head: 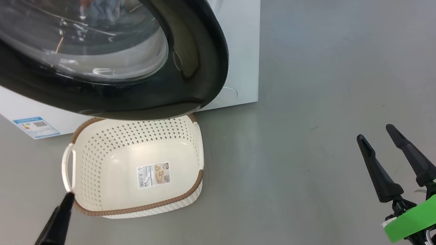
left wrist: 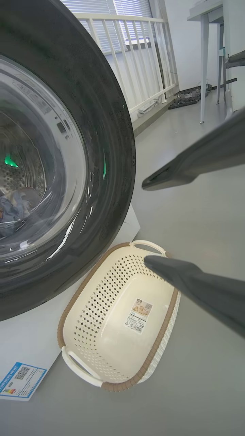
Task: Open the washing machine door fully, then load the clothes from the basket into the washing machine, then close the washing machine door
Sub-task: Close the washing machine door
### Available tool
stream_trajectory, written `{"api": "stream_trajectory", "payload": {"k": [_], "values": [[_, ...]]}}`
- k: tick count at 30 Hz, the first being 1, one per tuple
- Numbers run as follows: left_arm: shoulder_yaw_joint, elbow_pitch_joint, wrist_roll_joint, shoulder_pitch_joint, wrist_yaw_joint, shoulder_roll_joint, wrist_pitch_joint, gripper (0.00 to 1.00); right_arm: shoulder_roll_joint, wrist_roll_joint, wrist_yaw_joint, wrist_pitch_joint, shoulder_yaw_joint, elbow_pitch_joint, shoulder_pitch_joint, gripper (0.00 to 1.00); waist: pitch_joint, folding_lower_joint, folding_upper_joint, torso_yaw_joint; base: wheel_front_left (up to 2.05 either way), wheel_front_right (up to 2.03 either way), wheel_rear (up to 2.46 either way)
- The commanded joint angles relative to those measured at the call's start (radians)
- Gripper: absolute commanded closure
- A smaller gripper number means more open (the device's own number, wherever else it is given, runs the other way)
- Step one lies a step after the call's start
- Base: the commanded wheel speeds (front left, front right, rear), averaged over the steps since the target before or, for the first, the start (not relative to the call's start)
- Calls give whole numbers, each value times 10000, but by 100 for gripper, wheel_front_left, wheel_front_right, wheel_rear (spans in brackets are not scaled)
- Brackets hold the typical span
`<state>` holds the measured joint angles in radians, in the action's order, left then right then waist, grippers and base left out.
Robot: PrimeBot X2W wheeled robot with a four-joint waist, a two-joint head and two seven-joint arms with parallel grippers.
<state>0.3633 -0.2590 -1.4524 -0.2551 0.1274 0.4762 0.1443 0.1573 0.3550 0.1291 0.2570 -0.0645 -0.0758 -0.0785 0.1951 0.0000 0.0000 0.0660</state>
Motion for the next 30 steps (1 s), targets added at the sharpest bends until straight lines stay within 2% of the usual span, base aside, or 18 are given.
{"api": "stream_trajectory", "payload": {"k": [1, 10, 13, 17, 20, 30], "values": [[-348, 91, 55, -1, 33, 572, -458, 0, 91, 105, 16, 48, -205, 213, 91, 0, -19, 0, 0, -56, 0, 0, 0], [56, 5, 500, 597, 33, 818, -2502, 0, 175, 132, 16, 48, -82, 213, 281, 0, -183, 0, 0, -250, 0, 0, 0], [340, -161, 886, 699, 33, 935, -3361, 0, 214, 142, 16, 48, -4, 241, 423, 0, -268, 0, 0, -300, 0, 0, 0], [683, -416, 1643, 746, 33, 1022, -3950, 0, 241, 169, 16, 48, 133, 272, 640, 0, -382, 0, 0, -341, 0, 0, 0], [689, -584, 2625, 744, 33, 1023, -4047, 0, 243, 187, 16, 48, 212, 292, 740, 0, -437, 0, 0, -352, 0, 0, 0], [-1508, 55, 6763, 1616, 33, -254, -4058, 0, 212, 197, 16, 48, 308, 337, 920, 0, -572, 0, 0, -400, 0, 0, 0]]}}
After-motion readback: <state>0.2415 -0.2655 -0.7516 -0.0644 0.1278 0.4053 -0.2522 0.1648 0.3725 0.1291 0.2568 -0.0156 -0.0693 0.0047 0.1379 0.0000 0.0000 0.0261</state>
